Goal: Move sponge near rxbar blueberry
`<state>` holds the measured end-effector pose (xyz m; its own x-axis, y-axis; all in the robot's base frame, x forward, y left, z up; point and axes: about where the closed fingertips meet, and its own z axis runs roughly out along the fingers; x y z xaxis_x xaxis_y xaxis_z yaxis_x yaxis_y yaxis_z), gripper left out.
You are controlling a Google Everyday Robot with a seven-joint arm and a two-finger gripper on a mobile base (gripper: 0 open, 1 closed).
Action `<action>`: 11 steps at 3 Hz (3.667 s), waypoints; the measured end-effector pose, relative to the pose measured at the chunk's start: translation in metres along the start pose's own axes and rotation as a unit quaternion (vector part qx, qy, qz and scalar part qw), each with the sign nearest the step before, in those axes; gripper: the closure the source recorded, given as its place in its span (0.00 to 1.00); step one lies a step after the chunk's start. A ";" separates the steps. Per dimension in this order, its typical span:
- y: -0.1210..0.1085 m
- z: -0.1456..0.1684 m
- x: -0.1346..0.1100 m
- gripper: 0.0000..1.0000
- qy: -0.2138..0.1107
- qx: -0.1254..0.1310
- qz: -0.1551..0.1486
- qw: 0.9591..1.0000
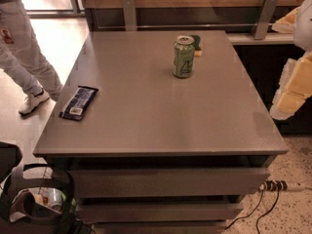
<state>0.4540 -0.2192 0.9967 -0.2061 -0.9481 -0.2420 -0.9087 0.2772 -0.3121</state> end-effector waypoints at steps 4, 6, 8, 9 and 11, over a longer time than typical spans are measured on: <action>-0.171 0.071 0.017 0.00 -0.238 0.100 0.091 0.962; -0.203 0.116 0.016 0.00 -0.288 0.104 0.164 0.938; -0.219 0.132 0.010 0.00 -0.307 0.096 0.163 0.933; -0.240 0.155 -0.002 0.00 -0.334 0.086 0.155 0.926; -0.267 0.203 -0.023 0.00 -0.358 0.078 0.165 0.916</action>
Offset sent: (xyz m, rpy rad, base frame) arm 0.1546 -0.0601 0.0304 0.2845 -0.2819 -0.0310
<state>0.7751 -0.2395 0.8990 -0.1191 -0.4785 -0.8700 -0.7656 0.6022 -0.2264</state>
